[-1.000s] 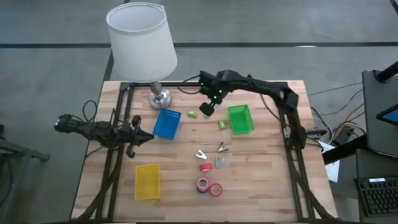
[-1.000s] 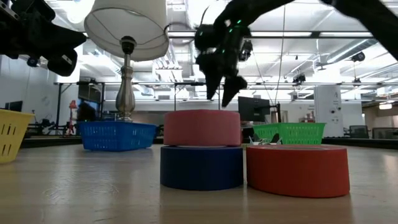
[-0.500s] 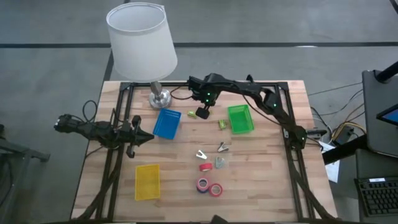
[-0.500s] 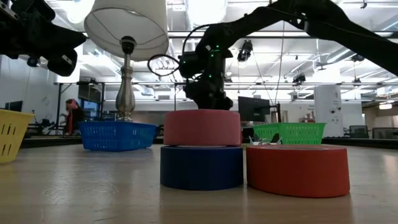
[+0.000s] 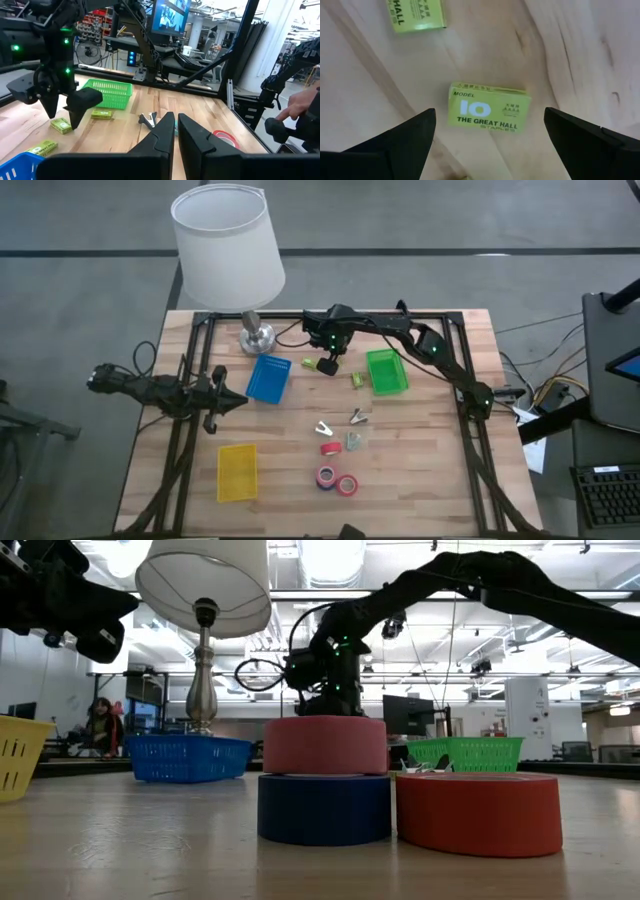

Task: Pick and place Stapler, Stapler remover, tape
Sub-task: Put the top right green staple box into the green bin

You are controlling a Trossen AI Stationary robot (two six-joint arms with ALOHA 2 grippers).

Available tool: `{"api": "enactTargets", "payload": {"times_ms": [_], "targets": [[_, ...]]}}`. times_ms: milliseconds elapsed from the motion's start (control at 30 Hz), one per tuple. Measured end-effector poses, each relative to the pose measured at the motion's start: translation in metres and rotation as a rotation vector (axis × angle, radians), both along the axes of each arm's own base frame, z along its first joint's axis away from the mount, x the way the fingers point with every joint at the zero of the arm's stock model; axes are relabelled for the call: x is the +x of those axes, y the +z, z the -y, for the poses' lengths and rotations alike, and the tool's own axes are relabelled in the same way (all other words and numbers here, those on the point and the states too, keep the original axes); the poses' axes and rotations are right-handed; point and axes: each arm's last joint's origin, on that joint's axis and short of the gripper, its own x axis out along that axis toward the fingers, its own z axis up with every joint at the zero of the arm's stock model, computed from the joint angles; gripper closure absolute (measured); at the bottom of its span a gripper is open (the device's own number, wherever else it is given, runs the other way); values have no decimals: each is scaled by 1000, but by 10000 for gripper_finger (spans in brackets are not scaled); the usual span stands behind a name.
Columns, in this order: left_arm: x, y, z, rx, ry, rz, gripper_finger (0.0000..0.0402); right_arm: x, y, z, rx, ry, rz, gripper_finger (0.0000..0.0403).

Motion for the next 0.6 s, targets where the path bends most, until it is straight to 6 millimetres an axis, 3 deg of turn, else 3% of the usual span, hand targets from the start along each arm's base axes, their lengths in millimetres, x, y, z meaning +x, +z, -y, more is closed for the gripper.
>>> {"api": "enactTargets", "payload": {"times_ms": [600], "targets": [[0,0,0,0,0,0,376,1,-9,2,-7,-16,13,49]]}}
